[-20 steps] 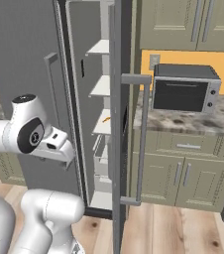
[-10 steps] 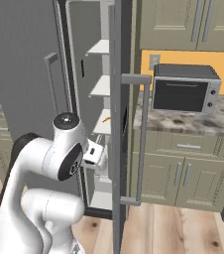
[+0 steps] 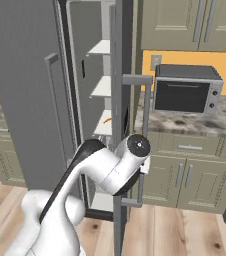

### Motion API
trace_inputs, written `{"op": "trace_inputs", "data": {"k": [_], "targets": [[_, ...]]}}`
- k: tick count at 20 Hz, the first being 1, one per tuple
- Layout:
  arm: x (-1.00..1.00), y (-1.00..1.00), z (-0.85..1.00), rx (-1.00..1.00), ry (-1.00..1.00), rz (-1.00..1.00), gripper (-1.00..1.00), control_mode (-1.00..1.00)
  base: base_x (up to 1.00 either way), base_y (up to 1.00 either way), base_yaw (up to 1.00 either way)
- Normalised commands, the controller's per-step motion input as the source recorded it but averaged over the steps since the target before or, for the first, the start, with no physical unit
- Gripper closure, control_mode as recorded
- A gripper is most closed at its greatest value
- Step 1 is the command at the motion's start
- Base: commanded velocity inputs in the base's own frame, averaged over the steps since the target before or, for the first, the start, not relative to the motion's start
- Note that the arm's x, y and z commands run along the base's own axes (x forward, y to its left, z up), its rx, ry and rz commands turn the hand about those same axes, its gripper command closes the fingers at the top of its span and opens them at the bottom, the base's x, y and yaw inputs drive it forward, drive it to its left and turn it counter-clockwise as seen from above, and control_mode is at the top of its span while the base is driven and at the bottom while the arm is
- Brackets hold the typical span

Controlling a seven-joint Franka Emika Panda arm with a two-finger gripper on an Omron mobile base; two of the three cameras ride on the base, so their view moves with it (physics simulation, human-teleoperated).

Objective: Store the hot dog in the freezer for long-term storage. Close the freezer door after placing the cooked food.

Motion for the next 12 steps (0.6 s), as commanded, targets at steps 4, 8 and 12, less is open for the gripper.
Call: {"op": "trace_inputs", "data": {"k": [4,8,12], "targets": [[0.34,-0.72,-0.02,0.11,-0.32,0.22,-1.00,-1.00,0.00,0.00,0.00],[0.65,-0.71,-0.06,0.10,-0.19,0.25,-1.00,-1.00,0.00,0.00,0.00],[0.55,-0.49,-0.10,0.02,-0.01,0.26,-1.00,-1.00,0.00,0.00,0.00]]}}
